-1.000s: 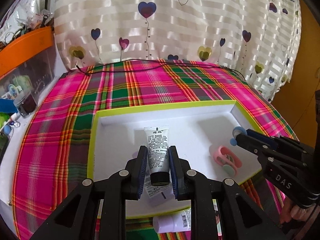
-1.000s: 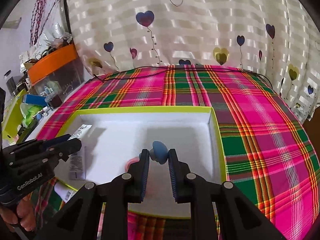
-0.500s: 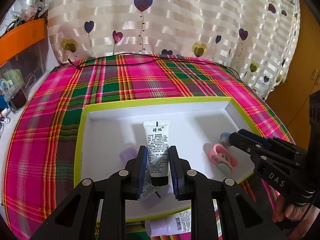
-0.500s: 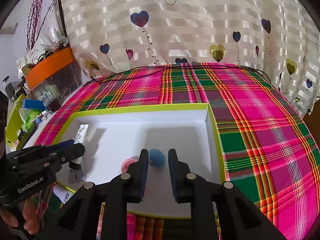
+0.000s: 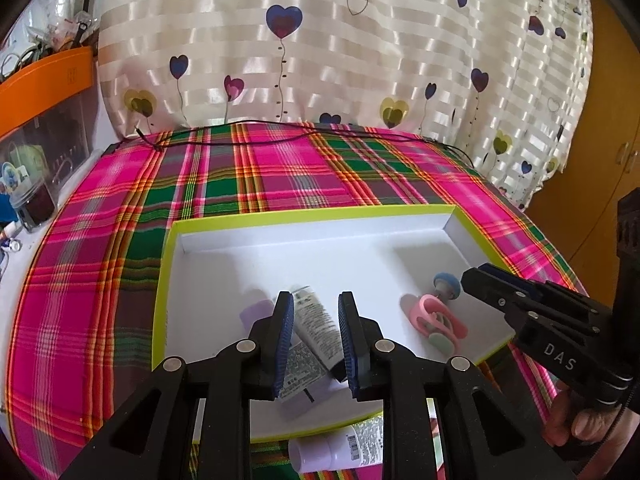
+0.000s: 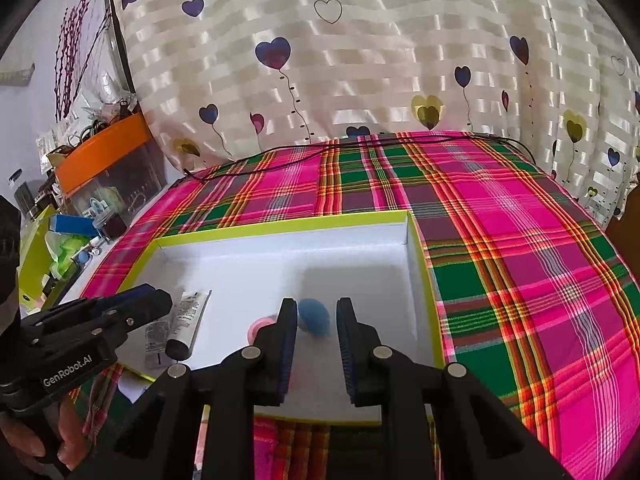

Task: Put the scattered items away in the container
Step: 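Open the left tool to drop the white tube while the right tool releases the blue item into the box, then withdraw both tools from the box back toward the remaining items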

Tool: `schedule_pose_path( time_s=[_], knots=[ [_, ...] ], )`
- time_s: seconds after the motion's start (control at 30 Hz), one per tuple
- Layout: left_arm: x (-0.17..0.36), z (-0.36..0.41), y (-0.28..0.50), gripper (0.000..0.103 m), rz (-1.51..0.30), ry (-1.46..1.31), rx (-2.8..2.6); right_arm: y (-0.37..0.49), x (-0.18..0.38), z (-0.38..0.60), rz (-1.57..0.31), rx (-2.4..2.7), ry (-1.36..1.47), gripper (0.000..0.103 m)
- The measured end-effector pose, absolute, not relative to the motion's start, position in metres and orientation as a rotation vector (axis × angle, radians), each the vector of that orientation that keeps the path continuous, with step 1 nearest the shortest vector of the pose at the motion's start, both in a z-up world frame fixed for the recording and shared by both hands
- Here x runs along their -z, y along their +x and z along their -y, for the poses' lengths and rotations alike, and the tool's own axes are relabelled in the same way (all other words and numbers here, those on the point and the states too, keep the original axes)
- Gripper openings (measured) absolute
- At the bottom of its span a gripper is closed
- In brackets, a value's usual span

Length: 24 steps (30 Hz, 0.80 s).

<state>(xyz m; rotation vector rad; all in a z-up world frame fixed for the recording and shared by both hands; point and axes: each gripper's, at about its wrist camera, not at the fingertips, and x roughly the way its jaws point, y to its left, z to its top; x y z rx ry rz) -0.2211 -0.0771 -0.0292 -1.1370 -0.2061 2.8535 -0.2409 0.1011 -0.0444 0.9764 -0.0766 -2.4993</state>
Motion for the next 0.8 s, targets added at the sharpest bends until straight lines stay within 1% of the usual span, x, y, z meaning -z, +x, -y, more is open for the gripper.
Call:
schedule_pose_path(
  time_s=[0.23, 0.4, 0.57, 0.8],
  knots=[
    [0.029, 0.07, -0.212, 0.024, 0.2, -1.102, -2.848, -0.223, 0.034, -0.115, 0.107, 2.526, 0.953, 0.021],
    [0.022, 0.06, -0.205, 0.024, 0.181, -1.086, -2.849, -0.205, 0.023, -0.12, 0.085, 2.537, 0.941, 0.021],
    [0.012, 0.063, -0.179, 0.024, 0.214, -1.08, -2.858, -0.18, 0.011, -0.12, 0.053, 2.537, 0.914, 0.021],
    [0.009, 0.068, -0.14, 0.024, 0.208, -1.107, -2.854, -0.146, 0.005, -0.119, 0.03, 2.52, 0.905, 0.021]
  ],
)
